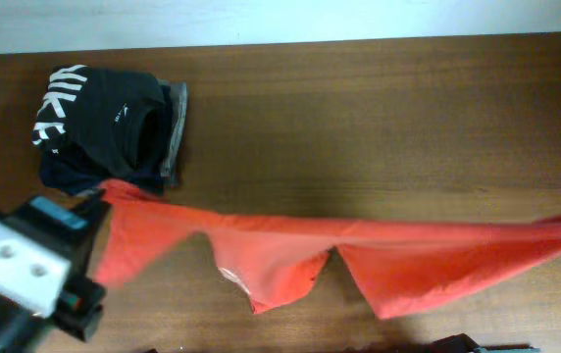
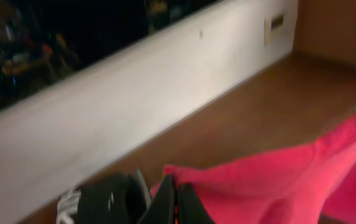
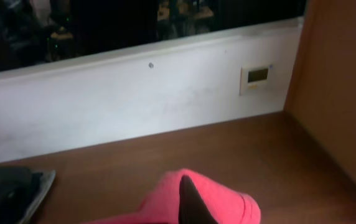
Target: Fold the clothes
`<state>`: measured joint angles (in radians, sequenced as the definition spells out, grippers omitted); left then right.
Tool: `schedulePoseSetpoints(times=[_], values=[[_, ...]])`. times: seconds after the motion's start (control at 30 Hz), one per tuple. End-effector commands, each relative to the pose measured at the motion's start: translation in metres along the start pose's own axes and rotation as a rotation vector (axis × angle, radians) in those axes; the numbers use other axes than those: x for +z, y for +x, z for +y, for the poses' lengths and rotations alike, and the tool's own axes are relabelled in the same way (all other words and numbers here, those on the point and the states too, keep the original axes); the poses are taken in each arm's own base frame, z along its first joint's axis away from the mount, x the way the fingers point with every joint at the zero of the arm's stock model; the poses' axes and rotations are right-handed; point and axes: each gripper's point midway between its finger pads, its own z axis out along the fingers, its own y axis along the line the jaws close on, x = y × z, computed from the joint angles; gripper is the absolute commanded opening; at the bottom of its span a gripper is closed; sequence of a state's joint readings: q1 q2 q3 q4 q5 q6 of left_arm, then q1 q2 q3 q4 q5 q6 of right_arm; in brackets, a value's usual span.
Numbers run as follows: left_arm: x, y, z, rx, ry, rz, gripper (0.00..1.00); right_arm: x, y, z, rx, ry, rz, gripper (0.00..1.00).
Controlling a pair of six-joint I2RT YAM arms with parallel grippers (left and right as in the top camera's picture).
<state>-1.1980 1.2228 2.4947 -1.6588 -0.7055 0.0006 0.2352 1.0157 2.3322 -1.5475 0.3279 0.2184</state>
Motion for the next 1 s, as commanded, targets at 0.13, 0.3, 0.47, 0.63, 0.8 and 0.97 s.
schedulePoseSetpoints(times=[0.13, 0.3, 0.47, 0.63, 0.8, 0.97], values=[[0.046, 0.001, -0.016, 0.029, -0.137, 0.120, 0.00, 0.031, 0.026, 0.012, -0.022, 0.002, 0.164, 0.04], [0.083, 0.010, -0.003, -0.005, -0.265, 0.228, 0.00, 0.083, 0.057, 0.022, -0.088, 0.055, 0.366, 0.04], [0.158, 0.028, 0.007, -0.073, -0.177, 0.358, 0.00, 0.144, 0.069, 0.025, -0.154, 0.160, 0.464, 0.04], [0.253, 0.053, 0.041, -0.121, -0.125, 0.420, 0.00, 0.226, 0.087, 0.032, -0.238, 0.259, 0.540, 0.04], [0.350, 0.100, 0.067, -0.095, -0.124, 0.492, 0.00, 0.323, 0.114, 0.026, -0.269, 0.244, 0.597, 0.04], [0.417, 0.145, 0.078, -0.100, -0.136, 0.532, 0.01, 0.403, 0.136, -0.003, -0.216, 0.233, 0.590, 0.06]])
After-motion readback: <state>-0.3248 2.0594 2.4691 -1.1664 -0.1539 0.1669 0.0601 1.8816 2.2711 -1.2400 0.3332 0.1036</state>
